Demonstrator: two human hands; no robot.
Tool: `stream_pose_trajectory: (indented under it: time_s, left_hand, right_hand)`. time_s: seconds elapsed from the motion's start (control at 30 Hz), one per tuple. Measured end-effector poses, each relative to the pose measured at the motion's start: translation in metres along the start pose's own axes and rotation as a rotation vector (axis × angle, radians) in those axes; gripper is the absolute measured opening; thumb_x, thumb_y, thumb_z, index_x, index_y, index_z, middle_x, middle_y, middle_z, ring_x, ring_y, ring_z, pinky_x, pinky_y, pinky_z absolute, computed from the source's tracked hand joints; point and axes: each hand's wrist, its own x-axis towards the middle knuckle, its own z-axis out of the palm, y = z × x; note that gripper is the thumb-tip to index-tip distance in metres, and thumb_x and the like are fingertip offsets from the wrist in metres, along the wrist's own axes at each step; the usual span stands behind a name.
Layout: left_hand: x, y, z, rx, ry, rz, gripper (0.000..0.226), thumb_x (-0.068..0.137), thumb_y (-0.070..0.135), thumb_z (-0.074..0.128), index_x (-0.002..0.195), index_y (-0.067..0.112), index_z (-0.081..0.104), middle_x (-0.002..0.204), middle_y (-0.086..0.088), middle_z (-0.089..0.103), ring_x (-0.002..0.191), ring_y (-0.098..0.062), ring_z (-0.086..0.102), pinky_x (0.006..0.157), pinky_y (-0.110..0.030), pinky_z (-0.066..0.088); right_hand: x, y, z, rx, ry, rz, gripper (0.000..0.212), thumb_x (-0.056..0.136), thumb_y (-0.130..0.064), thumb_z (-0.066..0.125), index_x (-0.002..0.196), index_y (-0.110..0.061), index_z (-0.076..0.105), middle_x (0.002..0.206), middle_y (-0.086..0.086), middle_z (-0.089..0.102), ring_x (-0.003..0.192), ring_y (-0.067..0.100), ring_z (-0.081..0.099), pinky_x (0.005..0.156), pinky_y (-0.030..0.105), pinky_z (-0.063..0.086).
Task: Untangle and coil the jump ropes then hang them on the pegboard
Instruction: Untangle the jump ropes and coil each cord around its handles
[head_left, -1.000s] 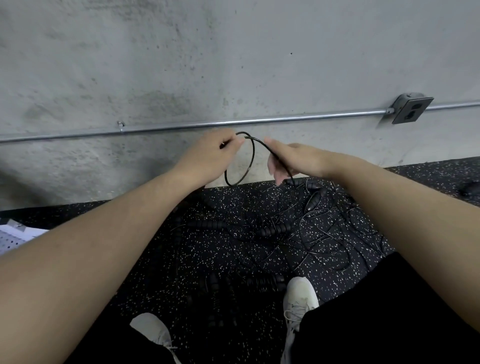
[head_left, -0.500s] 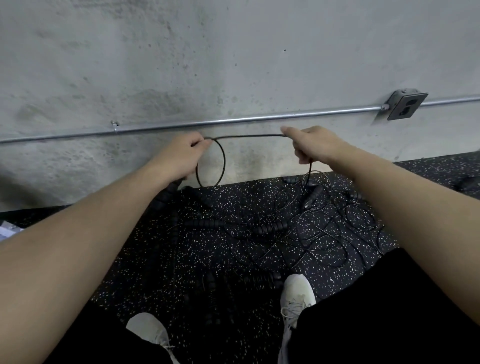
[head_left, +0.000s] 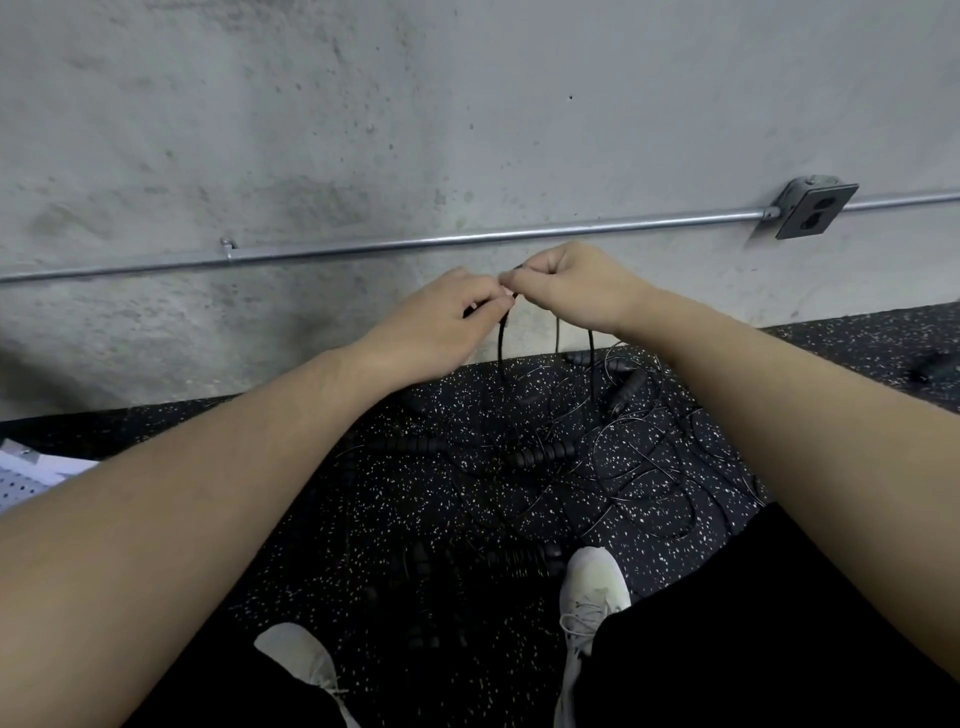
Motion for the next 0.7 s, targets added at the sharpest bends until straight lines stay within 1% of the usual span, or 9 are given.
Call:
stream_pose_trajectory:
  time_s: [0.07,0.13,0.2,0.27,0.33,0.43,0.53,0.6,0.7]
  left_hand:
    - [0.000,-0.003,-0.002,0.000,-0.021,0.025,0.031,0.104,0.042,0.050,0.083,0.023,0.063,0.095,0.005,0.055,0.070,-0.007,0.054,0.078,-0.036,0.049]
    - [-0.004,-0.002,-0.002,0.018,-0.088,0.032,0.029,0.103,0.042,0.053,0.077,0.031,0.060,0.093,0.014,0.052,0.075,0.002,0.054,0.081,-0.031,0.046]
    - [-0.007,0.000,0.001,0.054,-0.162,0.046,0.029,0.102,0.042,0.055,0.079,0.025,0.061,0.096,0.018,0.051,0.077,0.010,0.052,0.078,-0.023,0.041]
    - [-0.007,0.002,0.005,0.076,-0.160,0.076,0.037,0.103,0.041,0.054,0.077,0.014,0.057,0.097,0.013,0.054,0.076,0.004,0.052,0.077,-0.028,0.043]
    - [-0.008,0.005,0.002,0.049,-0.096,0.085,0.040,0.105,0.038,0.049,0.074,0.013,0.054,0.092,0.006,0.054,0.072,-0.004,0.052,0.073,-0.033,0.045]
    - [-0.008,0.006,-0.007,-0.036,0.062,0.055,0.040,0.108,0.034,0.045,0.080,0.009,0.057,0.074,0.007,0.049,0.060,-0.002,0.046,0.063,-0.029,0.042]
    - [-0.007,-0.005,-0.015,-0.132,0.221,-0.009,0.040,0.107,0.037,0.047,0.080,0.010,0.058,0.069,0.002,0.050,0.057,-0.011,0.049,0.058,-0.032,0.046]
    - [-0.005,-0.016,-0.021,-0.185,0.319,-0.081,0.043,0.107,0.039,0.048,0.083,0.004,0.057,0.071,-0.005,0.050,0.059,-0.018,0.051,0.055,-0.032,0.045]
    - [-0.003,-0.026,-0.033,-0.226,0.414,-0.192,0.043,0.106,0.038,0.049,0.085,0.000,0.056,0.067,-0.006,0.045,0.058,-0.019,0.048,0.048,-0.028,0.041]
  right_hand:
    - [-0.003,0.001,-0.001,-0.042,-0.012,-0.003,0.053,0.101,-0.040,0.057,0.057,-0.022,0.032,0.053,-0.004,0.027,0.044,0.010,0.023,0.044,0.010,0.032]
    - [-0.005,0.003,-0.001,-0.107,-0.051,-0.007,0.056,0.101,-0.042,0.056,0.057,-0.022,0.028,0.051,-0.005,0.024,0.042,0.009,0.021,0.042,0.010,0.028]
    - [-0.005,0.005,0.003,-0.115,-0.058,-0.034,0.057,0.101,-0.040,0.058,0.055,-0.023,0.027,0.048,-0.008,0.021,0.041,0.008,0.020,0.041,0.013,0.025]
    - [-0.004,0.004,0.007,-0.072,-0.049,-0.061,0.053,0.101,-0.039,0.058,0.057,-0.019,0.036,0.050,-0.006,0.026,0.041,0.007,0.023,0.041,0.014,0.025]
    - [-0.004,0.000,0.010,-0.024,-0.051,-0.068,0.050,0.103,-0.045,0.051,0.062,-0.016,0.047,0.051,-0.007,0.035,0.043,0.005,0.031,0.046,0.013,0.030]
    - [-0.007,0.002,0.008,0.080,-0.091,-0.023,0.058,0.105,-0.057,0.033,0.073,-0.015,0.057,0.055,-0.004,0.050,0.052,0.010,0.050,0.062,0.023,0.044]
    - [-0.008,0.016,0.003,0.043,-0.171,0.059,0.070,0.102,-0.067,0.020,0.080,-0.014,0.062,0.066,0.003,0.065,0.081,0.022,0.072,0.089,0.035,0.050]
    - [-0.009,0.030,0.001,-0.119,-0.297,0.132,0.074,0.097,-0.075,0.017,0.098,-0.021,0.068,0.088,-0.002,0.075,0.103,0.021,0.069,0.106,0.041,0.041]
    - [-0.013,0.050,-0.002,-0.395,-0.583,0.258,0.060,0.101,-0.067,0.025,0.121,-0.024,0.063,0.109,-0.003,0.071,0.111,0.017,0.060,0.107,0.041,0.036]
